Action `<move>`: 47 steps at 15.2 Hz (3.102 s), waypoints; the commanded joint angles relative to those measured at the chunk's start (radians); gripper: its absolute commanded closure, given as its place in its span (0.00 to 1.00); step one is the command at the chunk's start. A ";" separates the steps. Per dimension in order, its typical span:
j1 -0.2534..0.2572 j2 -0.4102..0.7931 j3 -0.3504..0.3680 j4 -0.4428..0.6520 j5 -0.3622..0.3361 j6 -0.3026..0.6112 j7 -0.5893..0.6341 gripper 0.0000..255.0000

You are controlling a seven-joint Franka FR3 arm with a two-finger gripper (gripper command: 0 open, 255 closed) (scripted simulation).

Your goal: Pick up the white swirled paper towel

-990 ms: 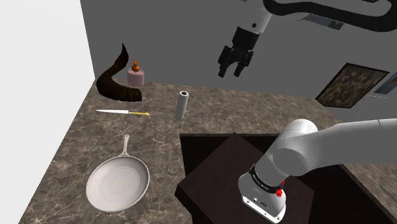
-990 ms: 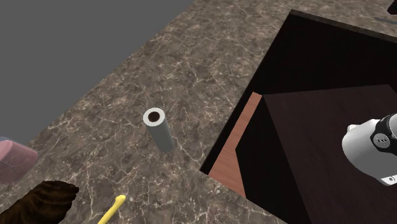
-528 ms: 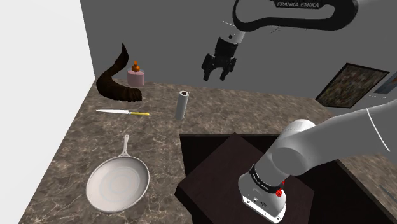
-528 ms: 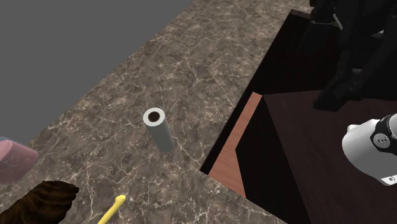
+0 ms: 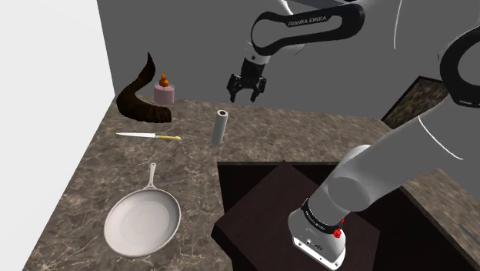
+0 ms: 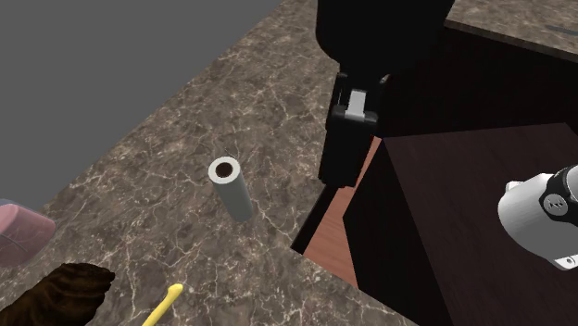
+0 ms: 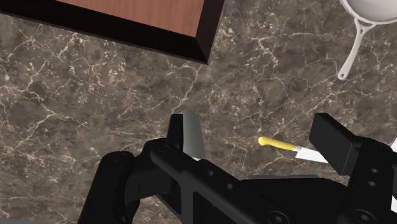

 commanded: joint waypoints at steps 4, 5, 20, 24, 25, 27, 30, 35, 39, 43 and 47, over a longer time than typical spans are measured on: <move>-0.022 0.183 -0.013 0.075 -0.014 0.111 0.036 0.00; -0.025 0.219 -0.015 0.094 -0.017 0.129 0.044 0.00; -0.078 0.752 -0.070 0.497 -0.020 0.264 0.145 0.00; -0.079 0.784 -0.068 0.488 -0.016 0.305 0.144 0.00; -0.080 0.793 -0.067 0.486 -0.016 0.315 0.143 0.00; -0.081 0.810 -0.066 0.484 -0.014 0.335 0.143 0.00; -0.081 0.814 -0.066 0.481 -0.013 0.342 0.143 1.00; -0.082 0.814 -0.066 0.480 -0.013 0.343 0.142 1.00; -0.081 0.815 -0.066 0.483 -0.013 0.340 0.143 1.00; -0.079 0.781 -0.068 0.489 -0.017 0.301 0.144 1.00; -0.078 0.748 -0.070 0.498 -0.020 0.260 0.145 1.00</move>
